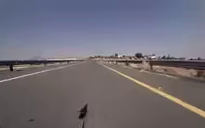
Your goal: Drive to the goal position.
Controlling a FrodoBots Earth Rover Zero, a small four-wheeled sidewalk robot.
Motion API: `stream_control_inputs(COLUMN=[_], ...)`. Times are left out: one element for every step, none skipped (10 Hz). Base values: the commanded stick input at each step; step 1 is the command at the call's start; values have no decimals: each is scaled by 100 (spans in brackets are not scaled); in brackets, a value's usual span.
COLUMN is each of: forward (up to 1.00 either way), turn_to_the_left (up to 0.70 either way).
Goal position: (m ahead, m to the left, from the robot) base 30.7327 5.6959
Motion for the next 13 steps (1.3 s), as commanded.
stream_control_inputs(forward=[100,100,100,100,100,100,100,100,100,100,100,100,100], turn_to_the_left=[-1,-1,16,33,39,39,34,17,-1,-1,-1,-1,-1])
